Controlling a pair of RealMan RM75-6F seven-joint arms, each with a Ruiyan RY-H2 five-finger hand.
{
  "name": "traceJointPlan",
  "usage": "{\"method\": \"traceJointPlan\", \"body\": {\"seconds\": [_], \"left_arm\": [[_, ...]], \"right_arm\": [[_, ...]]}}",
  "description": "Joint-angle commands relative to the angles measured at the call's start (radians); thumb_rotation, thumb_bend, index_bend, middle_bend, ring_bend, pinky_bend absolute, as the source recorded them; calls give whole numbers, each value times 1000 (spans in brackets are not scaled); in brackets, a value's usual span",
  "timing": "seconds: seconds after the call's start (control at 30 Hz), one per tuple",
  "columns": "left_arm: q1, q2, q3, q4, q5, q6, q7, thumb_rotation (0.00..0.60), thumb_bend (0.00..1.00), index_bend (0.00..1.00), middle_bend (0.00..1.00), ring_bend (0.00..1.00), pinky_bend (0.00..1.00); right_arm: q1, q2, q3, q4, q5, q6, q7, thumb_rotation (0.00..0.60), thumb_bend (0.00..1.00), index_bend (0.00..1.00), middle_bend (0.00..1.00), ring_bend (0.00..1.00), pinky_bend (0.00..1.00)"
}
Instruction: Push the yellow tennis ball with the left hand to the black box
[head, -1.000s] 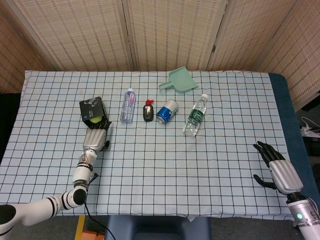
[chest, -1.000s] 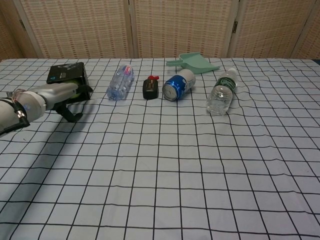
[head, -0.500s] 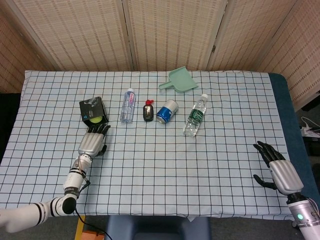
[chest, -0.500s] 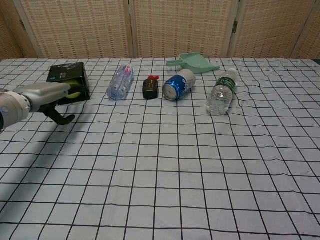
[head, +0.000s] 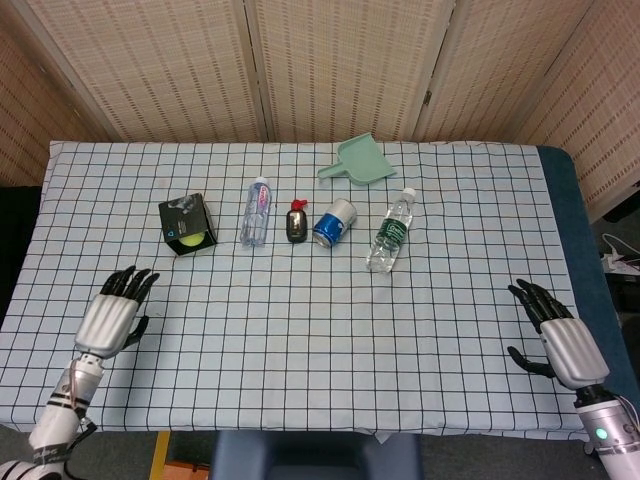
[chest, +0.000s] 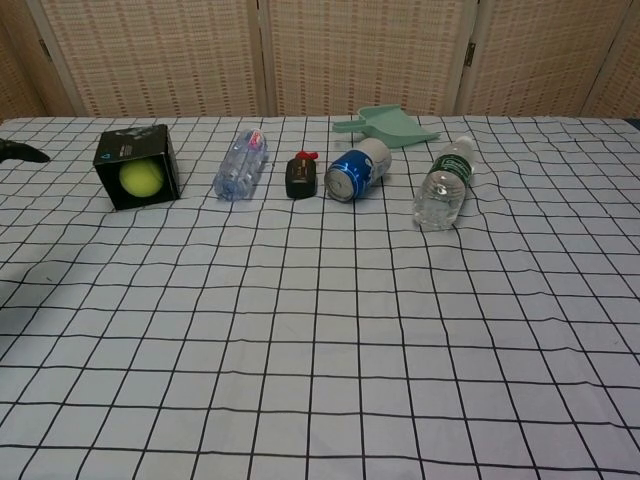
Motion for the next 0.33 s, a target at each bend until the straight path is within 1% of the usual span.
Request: {"method": "traceJointPlan", "body": {"seconds": [0.03,0.2,0.33], "left_arm": [[97,30,47,23,60,102,-72,600,455,115,89,5,140],[154,15,63,77,123,163,-102,600,449,123,108,5,163],[183,5,56,95,149,194,-129,600,446,130,117,6,162]], "right_arm": [[-4,-6,1,2,-5,12,-12,600,209,43,0,0,171],[-7,-19,16,16,19,19,-42,600,209,43,0,0,169],[-8,-27,21,19,31,18,-59,600,209,43,0,0,169]]}}
